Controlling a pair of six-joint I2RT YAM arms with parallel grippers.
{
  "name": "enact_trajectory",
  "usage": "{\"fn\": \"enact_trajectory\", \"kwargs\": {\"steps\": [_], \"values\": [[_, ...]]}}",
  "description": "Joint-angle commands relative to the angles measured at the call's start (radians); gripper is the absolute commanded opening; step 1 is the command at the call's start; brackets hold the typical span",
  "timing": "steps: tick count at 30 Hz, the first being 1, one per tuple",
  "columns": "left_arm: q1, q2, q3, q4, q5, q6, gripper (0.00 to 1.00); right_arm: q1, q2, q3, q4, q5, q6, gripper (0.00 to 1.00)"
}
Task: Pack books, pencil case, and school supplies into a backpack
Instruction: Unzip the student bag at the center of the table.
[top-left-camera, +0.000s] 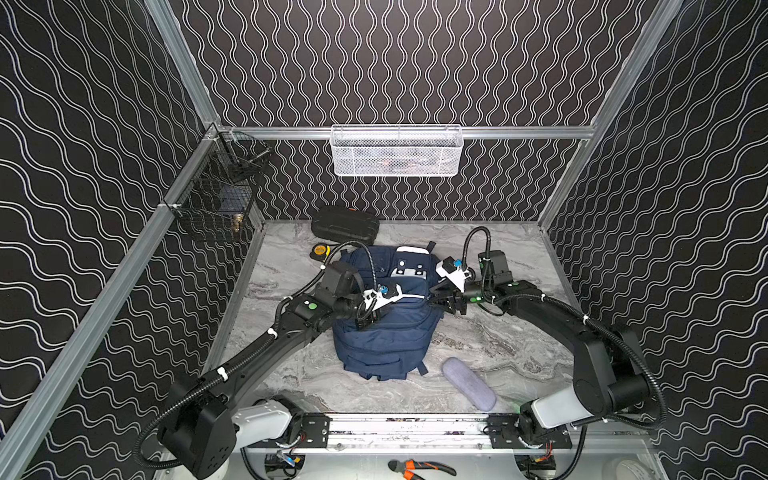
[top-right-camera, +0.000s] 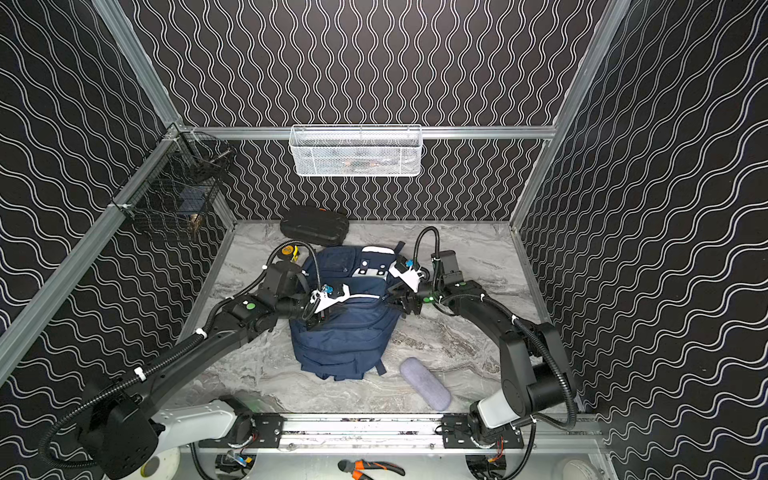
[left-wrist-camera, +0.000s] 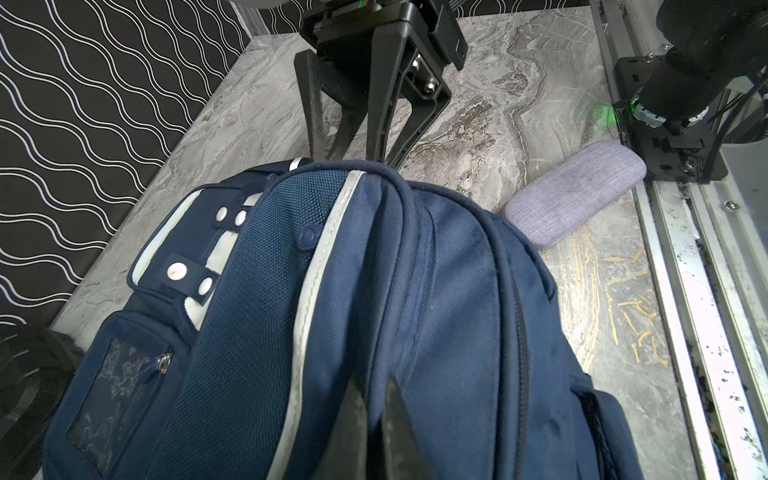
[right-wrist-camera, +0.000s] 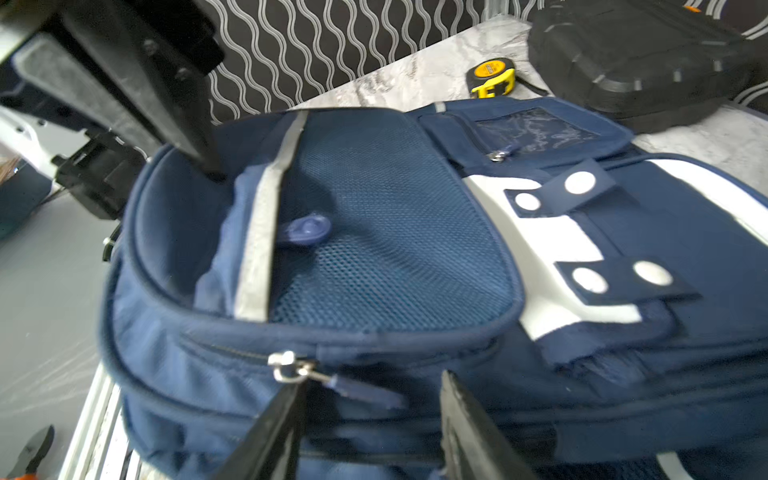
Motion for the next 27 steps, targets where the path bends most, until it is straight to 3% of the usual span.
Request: {"fn": "enact_trajectory", "kwargs": {"steps": [1, 6, 13, 22, 27], "values": [[0.008, 0.0, 0.009, 0.06, 0.048, 0.013, 0.0, 0.013, -0.017, -0.004, -0.055, -0.036, -0.076, 0.44], [0.019, 0.005, 0.012, 0.056, 0.043, 0.016, 0.0, 0.023, -0.091, -0.077, -0.021, -0.017, -0.056, 0.3], [0.027, 0.017, 0.006, 0.083, 0.047, 0.003, 0.0, 0.028, -0.161, -0.139, 0.026, 0.013, -0.011, 0.18], [0.029, 0.026, 0.019, 0.057, 0.06, 0.015, 0.0, 0.028, -0.112, -0.103, 0.103, 0.034, 0.088, 0.27], [0.03, 0.02, 0.01, 0.061, 0.065, 0.005, 0.0, 0.028, -0.102, -0.109, 0.153, 0.011, 0.138, 0.23]]}}
